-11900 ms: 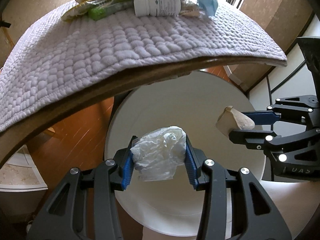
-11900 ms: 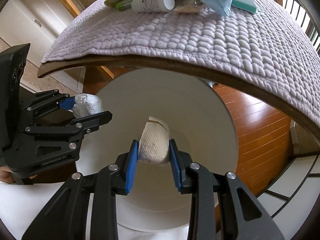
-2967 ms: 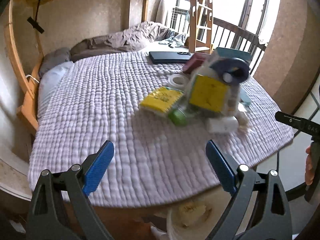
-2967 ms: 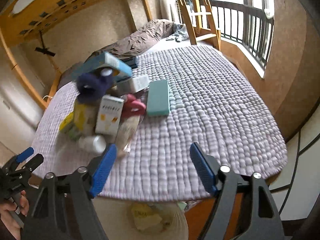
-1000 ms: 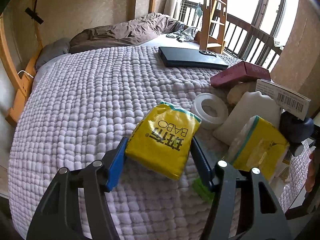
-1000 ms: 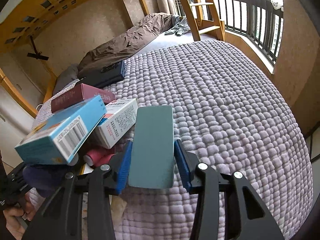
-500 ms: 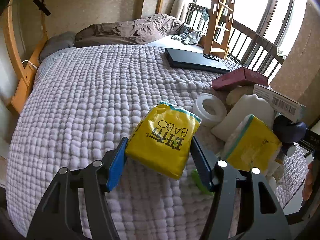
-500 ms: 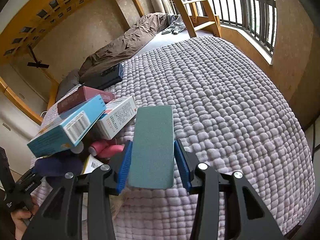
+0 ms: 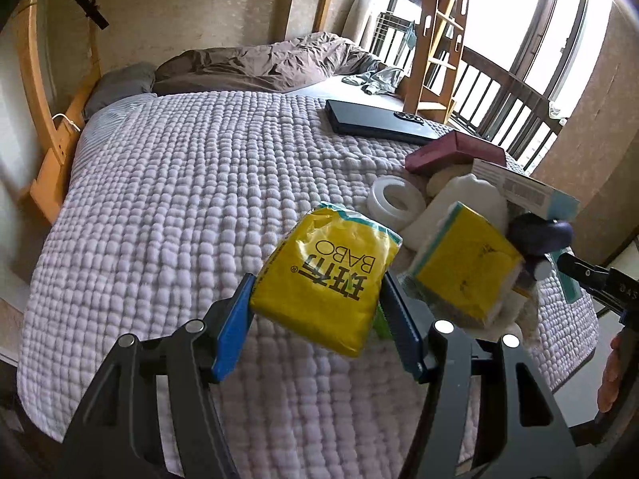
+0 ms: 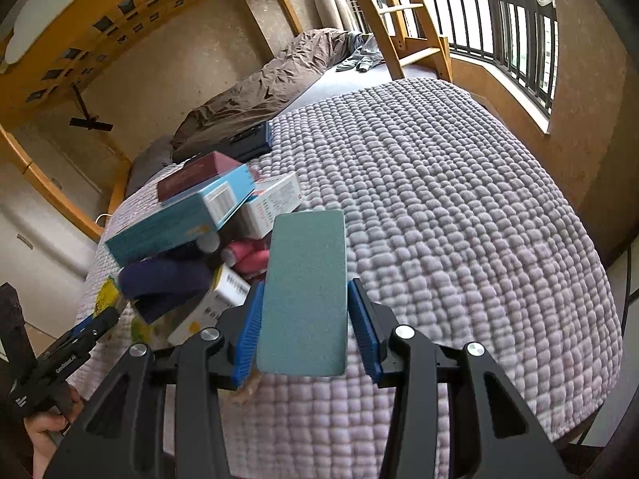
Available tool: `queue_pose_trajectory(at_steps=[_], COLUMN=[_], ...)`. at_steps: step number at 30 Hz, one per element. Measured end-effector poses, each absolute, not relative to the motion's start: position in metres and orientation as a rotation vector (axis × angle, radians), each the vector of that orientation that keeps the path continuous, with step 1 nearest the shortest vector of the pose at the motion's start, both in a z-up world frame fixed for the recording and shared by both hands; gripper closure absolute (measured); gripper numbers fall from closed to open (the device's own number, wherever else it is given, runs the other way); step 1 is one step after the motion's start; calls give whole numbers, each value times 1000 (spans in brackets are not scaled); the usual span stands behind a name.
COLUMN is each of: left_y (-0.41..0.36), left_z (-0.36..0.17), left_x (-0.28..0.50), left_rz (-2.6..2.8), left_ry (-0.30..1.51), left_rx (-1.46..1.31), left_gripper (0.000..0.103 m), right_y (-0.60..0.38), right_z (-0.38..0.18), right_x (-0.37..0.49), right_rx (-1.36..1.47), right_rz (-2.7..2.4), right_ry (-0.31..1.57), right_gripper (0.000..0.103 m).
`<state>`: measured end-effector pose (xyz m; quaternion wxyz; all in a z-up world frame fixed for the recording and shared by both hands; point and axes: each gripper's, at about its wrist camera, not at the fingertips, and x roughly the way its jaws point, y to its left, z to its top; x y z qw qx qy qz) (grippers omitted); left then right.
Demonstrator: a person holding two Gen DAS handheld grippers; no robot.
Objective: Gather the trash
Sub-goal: 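Carry the yellow BABO packet and teal box over the white bin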
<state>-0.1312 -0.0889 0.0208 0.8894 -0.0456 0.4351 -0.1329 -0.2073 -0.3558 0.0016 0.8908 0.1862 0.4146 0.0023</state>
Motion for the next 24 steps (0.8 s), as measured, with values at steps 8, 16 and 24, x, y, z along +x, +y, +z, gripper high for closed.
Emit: queue_pose_trajectory(at_steps=[8, 16, 24], left_y=[-90, -91, -99], left_z=[26, 29, 30], left_x=[-153, -174, -198], left_rz=[-290, -303, -317], left_ry=[906, 920, 920], left_rx=[-86, -80, -52], left_gripper=[40, 40, 39], right_y=[-343, -327, -311], right_z=[4, 5, 3], right_x=[-228, -254, -280], right_rx=[374, 344, 317], right_rz=[27, 49, 69], right_ry=[870, 888, 906], right_gripper=[61, 61, 61])
